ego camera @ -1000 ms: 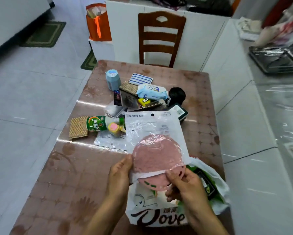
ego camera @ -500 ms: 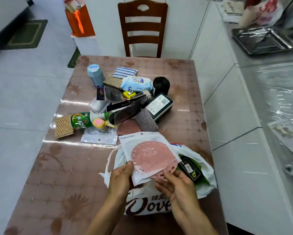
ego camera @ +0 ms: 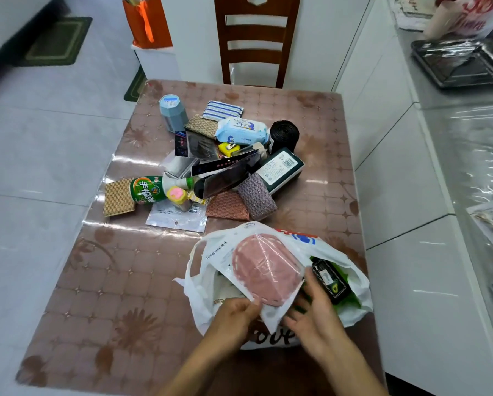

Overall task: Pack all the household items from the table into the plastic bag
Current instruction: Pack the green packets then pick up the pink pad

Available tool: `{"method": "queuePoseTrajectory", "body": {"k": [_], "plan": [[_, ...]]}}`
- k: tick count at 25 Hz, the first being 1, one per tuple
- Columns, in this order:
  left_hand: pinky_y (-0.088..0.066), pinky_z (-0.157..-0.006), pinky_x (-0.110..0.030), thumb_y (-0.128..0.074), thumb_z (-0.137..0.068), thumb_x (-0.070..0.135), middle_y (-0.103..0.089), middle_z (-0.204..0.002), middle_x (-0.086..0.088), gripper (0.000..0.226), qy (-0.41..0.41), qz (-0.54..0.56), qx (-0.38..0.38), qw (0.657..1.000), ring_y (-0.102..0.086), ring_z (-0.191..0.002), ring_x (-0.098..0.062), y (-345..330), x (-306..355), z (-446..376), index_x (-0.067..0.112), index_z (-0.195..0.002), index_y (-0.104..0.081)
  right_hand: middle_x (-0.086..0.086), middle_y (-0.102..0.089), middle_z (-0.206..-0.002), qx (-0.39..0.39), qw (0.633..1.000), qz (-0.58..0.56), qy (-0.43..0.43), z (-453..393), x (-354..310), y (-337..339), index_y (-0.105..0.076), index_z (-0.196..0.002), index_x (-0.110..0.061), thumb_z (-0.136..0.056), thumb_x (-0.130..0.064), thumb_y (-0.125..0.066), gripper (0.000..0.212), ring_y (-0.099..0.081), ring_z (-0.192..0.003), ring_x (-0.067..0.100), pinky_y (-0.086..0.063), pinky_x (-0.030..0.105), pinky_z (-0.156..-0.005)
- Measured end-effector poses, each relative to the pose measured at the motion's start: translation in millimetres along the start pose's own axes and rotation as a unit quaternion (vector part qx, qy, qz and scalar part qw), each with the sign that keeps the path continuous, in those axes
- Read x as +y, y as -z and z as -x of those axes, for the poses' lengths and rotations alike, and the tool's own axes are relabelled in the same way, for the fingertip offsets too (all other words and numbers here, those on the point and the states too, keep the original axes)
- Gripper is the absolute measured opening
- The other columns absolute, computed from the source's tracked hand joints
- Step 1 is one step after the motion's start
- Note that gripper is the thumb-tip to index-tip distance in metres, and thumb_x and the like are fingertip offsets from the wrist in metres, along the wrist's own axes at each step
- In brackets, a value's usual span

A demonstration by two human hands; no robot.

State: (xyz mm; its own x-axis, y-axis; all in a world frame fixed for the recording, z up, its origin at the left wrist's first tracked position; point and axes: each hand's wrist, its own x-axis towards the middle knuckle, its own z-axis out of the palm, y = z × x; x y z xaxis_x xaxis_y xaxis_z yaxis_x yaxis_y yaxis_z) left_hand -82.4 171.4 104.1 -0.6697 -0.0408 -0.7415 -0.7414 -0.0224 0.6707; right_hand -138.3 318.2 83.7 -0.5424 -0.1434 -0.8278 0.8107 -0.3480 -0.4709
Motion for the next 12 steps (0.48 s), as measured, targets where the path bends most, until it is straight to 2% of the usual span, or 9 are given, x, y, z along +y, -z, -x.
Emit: {"method": "queuePoseTrajectory", "body": {"k": [2, 4, 5, 6, 7, 8, 10, 11, 12], "plan": [[-0.047, -0.058, -0.025, -0.056, -0.095, 0.039, -0.075, -0.07, -0.003, 0.043, -0.042, -0.076, -0.01, 0.996, -0.067, -0.06, -0.014, -2.7, 5.1, 9.7, 0.009, -0.069, -0.072, 0.018, -0.074, -0.104, 0.015, 0.999, 0.03, 0.027, -15.5, 4.3, -1.1, -0.067, -0.115, -0.005, -0.083, -0.007, -0.066, 0.032, -0.07, -0.096, 0.036, -0.056, 0.048, -0.086], [-0.051, -0.064, -0.029, -0.066, -0.088, 0.039, -0.075, -0.083, 0.001, 0.025, -0.16, -0.169, 0.161, 0.959, -0.068, -0.07, -0.013, 12.5, 0.0, 11.4, 0.015, -0.084, -0.074, 0.009, -0.074, -0.103, 0.043, 0.974, 0.17, 0.146, -21.3, -3.3, 4.4, -0.069, -0.11, -0.015, -0.086, -0.003, -0.065, 0.027, -0.07, -0.098, 0.029, -0.057, 0.045, -0.085], [-0.051, -0.073, -0.031, -0.073, -0.082, 0.036, -0.072, -0.101, 0.0, 0.027, -0.202, -0.249, 0.28, 0.905, -0.065, -0.086, -0.015, 29.5, -4.3, 8.1, 0.017, -0.102, -0.071, -0.001, -0.073, -0.103, 0.05, 0.932, 0.285, 0.219, -18.9, -14.0, 11.2, -0.067, -0.107, -0.025, -0.089, -0.008, -0.065, 0.025, -0.068, -0.099, 0.021, -0.057, 0.037, -0.083], [-0.049, -0.085, -0.034, -0.079, -0.076, 0.034, -0.063, -0.119, -0.006, 0.051, -0.196, -0.332, 0.356, 0.851, -0.059, -0.105, -0.021, 48.4, -10.7, 2.0, 0.015, -0.121, -0.062, -0.011, -0.069, -0.105, 0.039, 0.879, 0.384, 0.28, -19.3, -24.0, 21.7, -0.063, -0.108, -0.033, -0.091, -0.011, -0.064, 0.028, -0.065, -0.1, 0.012, -0.054, 0.028, -0.084], [-0.046, -0.093, -0.04, -0.081, -0.072, 0.034, -0.055, -0.131, -0.011, 0.07, -0.169, -0.367, 0.384, 0.83, -0.052, -0.117, -0.027, 66.7, -15.9, -7.7, 0.013, -0.132, -0.052, -0.016, -0.066, -0.108, 0.017, 0.836, 0.445, 0.321, -18.5, -33.1, 29.9, -0.06, -0.113, -0.037, -0.092, -0.011, -0.063, 0.033, -0.061, -0.102, 0.004, -0.051, 0.023, -0.086], [-0.047, -0.094, -0.043, -0.082, -0.072, 0.034, -0.054, -0.133, -0.013, 0.073, -0.138, -0.324, 0.375, 0.858, -0.053, -0.118, -0.028, 78.6, -17.1, -16.2, 0.012, -0.134, -0.05, -0.017, -0.065, -0.11, -0.003, 0.815, 0.476, 0.329, -19.9, -38.4, 35.4, -0.06, -0.117, -0.037, -0.093, -0.012, -0.062, 0.035, -0.06, -0.104, 0.0, -0.05, 0.023, -0.089], [-0.052, -0.076, -0.038, -0.074, -0.083, 0.025, -0.072, -0.103, -0.014, 0.033, -0.105, -0.085, 0.29, 0.948, -0.067, -0.087, -0.017, 81.8, 1.0, -18.8, 0.01, -0.111, -0.067, -0.014, -0.067, -0.11, -0.04, 0.81, 0.512, 0.284, -22.1, -41.3, 28.1, -0.06, -0.122, -0.032, -0.093, -0.013, -0.06, 0.035, -0.06, -0.103, 0.002, -0.052, 0.031, -0.092], [-0.05, -0.068, -0.036, -0.069, -0.088, 0.019, -0.073, -0.079, -0.011, 0.012, -0.108, 0.017, 0.257, 0.96, -0.065, -0.067, -0.012, 78.3, 9.4, -18.8, 0.009, -0.095, -0.071, -0.013, -0.067, -0.109, -0.064, 0.811, 0.531, 0.239, -23.2, -37.8, 19.2, -0.06, -0.123, -0.03, -0.094, -0.013, -0.059, 0.034, -0.061, -0.102, 0.004, -0.053, 0.035, -0.093], [-0.046, -0.062, -0.034, -0.064, -0.091, 0.015, -0.066, -0.061, -0.007, 0.01, -0.128, 0.097, 0.24, 0.957, -0.058, -0.053, -0.011, 77.2, 19.6, -18.2, 0.008, -0.086, -0.068, -0.011, -0.067, -0.107, -0.084, 0.802, 0.561, 0.188, -27.2, -30.1, 9.0, -0.06, -0.12, -0.029, -0.095, -0.013, -0.056, 0.03, -0.062, -0.1, 0.007, -0.053, 0.037, -0.091]]}}
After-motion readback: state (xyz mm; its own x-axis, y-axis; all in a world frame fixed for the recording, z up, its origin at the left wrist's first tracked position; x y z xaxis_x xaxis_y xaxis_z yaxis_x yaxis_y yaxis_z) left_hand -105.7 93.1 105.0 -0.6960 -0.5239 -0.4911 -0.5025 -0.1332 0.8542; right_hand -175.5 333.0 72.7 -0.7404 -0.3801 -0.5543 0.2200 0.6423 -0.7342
